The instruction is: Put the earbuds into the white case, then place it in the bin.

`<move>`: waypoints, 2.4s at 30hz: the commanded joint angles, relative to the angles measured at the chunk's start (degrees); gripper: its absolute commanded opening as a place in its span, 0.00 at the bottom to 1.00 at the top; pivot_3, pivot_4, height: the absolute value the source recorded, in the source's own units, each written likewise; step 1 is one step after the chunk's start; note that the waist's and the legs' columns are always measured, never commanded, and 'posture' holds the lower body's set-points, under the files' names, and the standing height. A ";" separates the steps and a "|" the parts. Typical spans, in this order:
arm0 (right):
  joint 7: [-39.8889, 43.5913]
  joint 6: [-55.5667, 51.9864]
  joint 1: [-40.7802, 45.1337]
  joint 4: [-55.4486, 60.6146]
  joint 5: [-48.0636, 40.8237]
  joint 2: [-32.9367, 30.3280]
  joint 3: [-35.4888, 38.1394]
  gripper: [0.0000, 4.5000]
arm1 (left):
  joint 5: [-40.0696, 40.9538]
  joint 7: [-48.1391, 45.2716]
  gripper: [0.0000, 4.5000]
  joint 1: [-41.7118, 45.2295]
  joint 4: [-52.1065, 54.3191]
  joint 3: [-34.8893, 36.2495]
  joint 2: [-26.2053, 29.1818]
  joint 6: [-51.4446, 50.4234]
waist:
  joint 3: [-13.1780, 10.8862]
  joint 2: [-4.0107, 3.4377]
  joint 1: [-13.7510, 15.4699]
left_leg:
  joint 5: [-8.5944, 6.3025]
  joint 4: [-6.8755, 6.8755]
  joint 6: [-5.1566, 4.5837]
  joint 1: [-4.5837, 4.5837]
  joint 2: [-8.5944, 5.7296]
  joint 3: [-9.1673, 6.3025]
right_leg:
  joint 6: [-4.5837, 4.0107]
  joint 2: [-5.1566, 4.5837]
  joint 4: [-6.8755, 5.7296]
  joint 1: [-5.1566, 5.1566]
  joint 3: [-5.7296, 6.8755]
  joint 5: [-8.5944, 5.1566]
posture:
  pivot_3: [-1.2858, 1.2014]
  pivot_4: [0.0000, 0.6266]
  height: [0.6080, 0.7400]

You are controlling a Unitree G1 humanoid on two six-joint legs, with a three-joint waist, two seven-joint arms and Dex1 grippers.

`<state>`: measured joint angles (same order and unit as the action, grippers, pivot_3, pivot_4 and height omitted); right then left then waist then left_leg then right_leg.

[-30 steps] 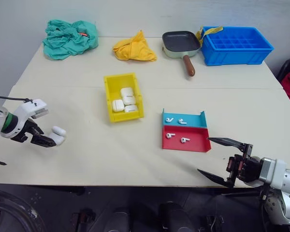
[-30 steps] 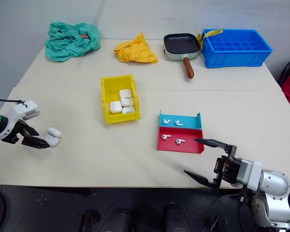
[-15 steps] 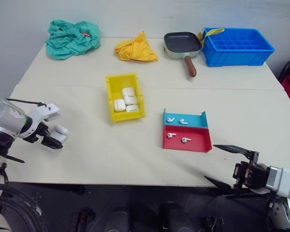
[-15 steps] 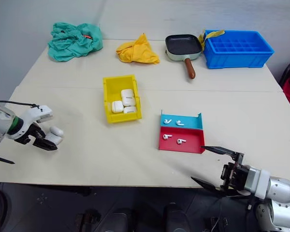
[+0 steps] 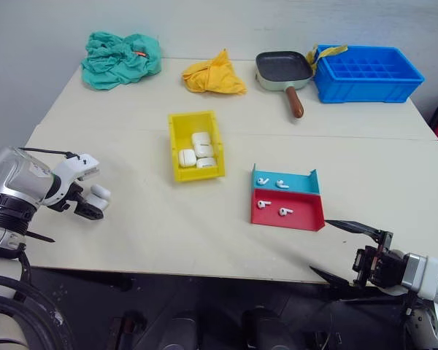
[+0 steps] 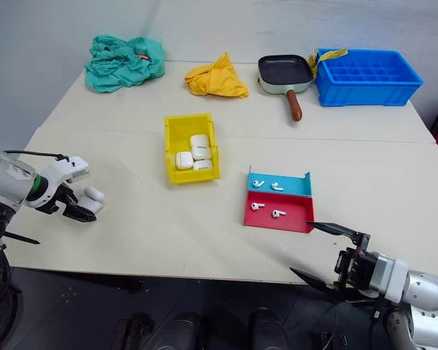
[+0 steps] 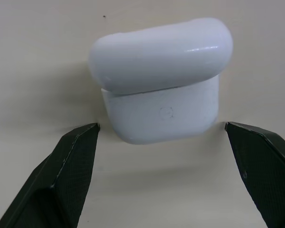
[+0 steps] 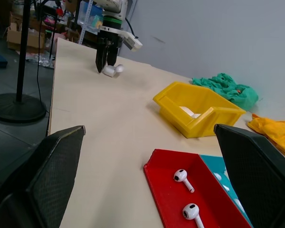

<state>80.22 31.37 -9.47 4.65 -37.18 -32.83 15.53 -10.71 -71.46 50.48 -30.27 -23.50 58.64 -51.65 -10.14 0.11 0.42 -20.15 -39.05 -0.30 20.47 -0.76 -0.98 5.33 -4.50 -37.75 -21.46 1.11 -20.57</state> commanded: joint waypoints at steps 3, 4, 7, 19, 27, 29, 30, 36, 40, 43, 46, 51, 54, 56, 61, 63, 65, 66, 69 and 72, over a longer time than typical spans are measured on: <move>-0.54 0.83 -0.36 2.03 -0.61 0.19 0.29 1.00 | -0.61 2.22 0.99 0.16 -0.73 0.84 -2.12 -0.55 | 0.04 -0.06 0.43 | 0.01 -0.01 0.01 -0.01 0.00 0.01 | 0.00 0.00 0.00 0.01 0.00 0.00 | 0.52 0.24 1.00; -0.54 0.89 -0.30 1.83 -0.55 0.22 0.22 1.00 | -0.73 2.46 0.99 0.32 0.13 0.87 -2.53 -0.87 | 0.04 -0.08 0.54 | 0.02 -0.01 0.02 -0.01 0.00 0.01 | 0.00 0.00 -0.01 0.01 0.00 0.00 | 0.52 0.24 1.00; -0.51 1.10 -0.23 1.45 -0.37 0.38 0.02 1.00 | -0.87 2.95 0.99 0.27 2.47 0.90 -3.48 -2.37 | 0.05 -0.09 0.89 | 0.04 -0.01 0.02 -0.02 0.00 0.00 | 0.00 0.00 -0.02 0.01 -0.01 0.00 | 0.52 0.24 1.00; -1.23 1.06 -0.36 1.28 0.54 0.87 -1.24 1.00 | -0.64 5.75 0.86 -2.47 3.73 2.00 -5.02 -5.57 | 0.20 -0.33 0.96 | 0.03 -0.02 0.00 -0.05 -0.02 -0.02 | 0.00 -0.01 -0.01 0.08 0.00 0.00 | 0.52 0.24 1.00; -2.31 0.31 -0.90 2.70 0.67 0.85 -1.77 1.00 | 0.10 6.45 0.61 -4.46 5.88 3.20 -4.86 -7.20 | 0.39 -0.65 0.89 | 0.04 -0.01 0.00 -0.11 -0.02 -0.01 | 0.00 0.00 -0.01 0.12 -0.04 0.00 | 0.52 0.24 1.00; -2.42 0.21 -1.19 2.77 0.64 0.77 -1.71 1.00 | 0.45 6.78 0.61 -5.36 6.89 4.63 -3.85 -6.55 | 0.39 -0.65 0.79 | 0.04 -0.01 0.00 -0.11 -0.02 0.00 | 0.00 0.00 -0.01 0.12 -0.04 0.00 | 0.52 0.24 1.00; -2.55 0.12 -1.40 2.74 0.69 0.72 -1.60 1.00 | 0.97 6.83 0.61 -6.05 7.47 5.83 -3.14 -5.63 | 0.39 -0.65 0.73 | 0.04 -0.01 0.00 -0.11 -0.02 -0.01 | 0.00 0.00 -0.01 0.12 -0.04 0.00 | 0.52 0.24 1.00; -4.04 -2.12 -5.55 0.81 1.89 -1.96 1.70 1.00 | 17.86 2.29 0.61 -16.04 15.97 27.88 -5.88 15.46 | 0.30 -0.50 0.88 | 0.03 0.00 0.00 -0.01 0.00 -0.05 | -0.01 -0.02 0.05 0.03 -0.01 0.00 | 0.52 0.24 1.00; -6.95 -9.00 -15.34 2.18 1.18 -7.03 10.74 1.00 | 34.57 -1.62 0.61 -26.58 29.55 42.07 -16.46 31.15 | 0.23 -0.39 1.11 | -0.04 -0.07 -0.07 0.20 -0.01 -0.06 | -0.01 -0.10 0.31 0.00 0.02 0.00 | 0.52 0.24 1.00; -8.25 -13.34 -23.24 1.25 3.22 -10.59 18.16 1.00 | 39.74 4.14 0.61 -31.28 40.72 40.68 -24.31 29.37 | 0.22 -0.30 1.10 | -0.13 -0.13 -0.12 0.29 -0.01 -0.16 | 0.02 -0.09 0.50 0.10 0.12 0.02 | 0.52 0.24 1.00; -7.95 -13.59 -27.72 -0.77 3.13 -10.99 24.12 1.00 | 43.65 11.79 0.61 -33.75 48.80 37.35 -34.30 29.86 | 0.17 -0.22 0.94 | -0.13 -0.04 -0.16 0.14 0.01 -0.11 | 0.19 0.01 0.89 0.45 0.08 0.11 | 0.52 0.24 1.00; -14.37 -20.46 -32.35 -1.43 9.22 -11.87 28.07 1.00 | 44.95 10.68 0.61 -37.22 53.21 29.04 -43.24 36.88 | 0.17 -0.23 0.36 | -0.13 0.11 -0.14 -0.26 0.13 0.04 | 0.24 0.17 1.40 0.98 -0.04 0.12 | 0.52 0.24 1.00; -18.28 -27.00 -31.91 4.85 8.39 -12.51 28.61 1.00 | 44.12 9.69 0.61 -36.97 49.85 27.05 -44.84 41.51 | 0.26 -0.39 -0.30 | -0.07 0.15 -0.03 -0.27 0.26 0.09 | 0.24 0.33 1.45 0.98 -0.07 0.12 | 0.52 0.24 1.00; -22.37 -36.64 -30.30 13.38 5.24 -15.26 27.86 1.00 | 42.38 7.58 0.61 -36.76 45.08 25.47 -45.31 45.73 | 0.40 -0.63 -0.62 | -0.06 0.14 -0.02 -0.29 0.29 0.11 | 0.24 0.36 1.45 1.00 -0.10 0.11 | 0.52 0.24 1.00; -28.87 -60.48 -17.03 30.32 -7.35 -31.49 22.28 1.00 | 38.72 0.70 0.61 -37.24 37.30 21.05 -44.14 55.63 | 0.58 -0.97 -1.02 | -0.05 0.04 -0.04 -0.33 0.33 0.36 | 0.23 0.46 1.44 0.96 -0.34 0.12 | 0.52 0.24 1.00; -31.37 -66.97 -8.01 32.06 -10.90 -38.20 16.11 1.00 | 38.68 0.41 0.61 -37.87 37.24 20.09 -43.84 56.49 | 0.56 -0.92 -0.32 | -0.03 0.05 -0.01 -0.31 0.38 0.16 | 0.23 0.48 1.36 0.91 -0.19 0.12 | 0.52 0.24 1.00; -33.64 -71.92 1.69 32.72 -12.86 -43.01 8.28 1.00 | 38.27 -0.15 0.61 -38.81 37.30 19.19 -43.16 57.57 | 0.49 -0.74 0.59 | -0.06 0.07 0.07 -0.18 0.45 -0.12 | 0.21 0.53 1.34 0.85 0.01 0.11 | 0.52 0.24 1.00; -33.71 -73.07 6.70 32.73 -12.21 -44.35 3.50 1.00 | 38.10 -0.29 0.61 -39.33 37.34 18.96 -42.85 58.08 | 0.48 -0.73 0.91 | -0.08 0.06 0.05 -0.03 0.45 -0.15 | 0.21 0.52 1.40 0.71 0.00 0.11 | 0.52 0.24 1.00; -33.62 -76.69 21.32 31.88 -6.98 -43.44 -10.22 1.00 | 38.47 0.07 0.61 -40.45 37.53 18.83 -42.08 58.52 | 0.49 -0.75 1.08 | -0.20 -0.03 -0.09 0.28 0.37 -0.18 | 0.22 0.43 1.57 0.50 0.00 0.12 | 0.52 0.24 1.00; -33.05 -78.39 31.83 29.05 1.38 -40.17 -21.80 1.00 | 38.69 0.51 0.61 -41.24 38.00 18.62 -41.53 58.99 | 0.47 -0.71 0.92 | -0.19 -0.17 -0.15 0.98 0.27 -0.16 | 0.36 0.33 1.63 -0.10 0.01 0.20 | 0.52 0.24 1.00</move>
<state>46.60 -46.80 20.29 34.85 -40.79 -73.61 -2.28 27.23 -70.98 9.52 6.10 -4.77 16.77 6.37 -9.67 -0.60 1.34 -20.34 -39.21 -0.45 21.45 -0.51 -1.14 5.73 -4.19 -36.12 -21.57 1.15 -20.35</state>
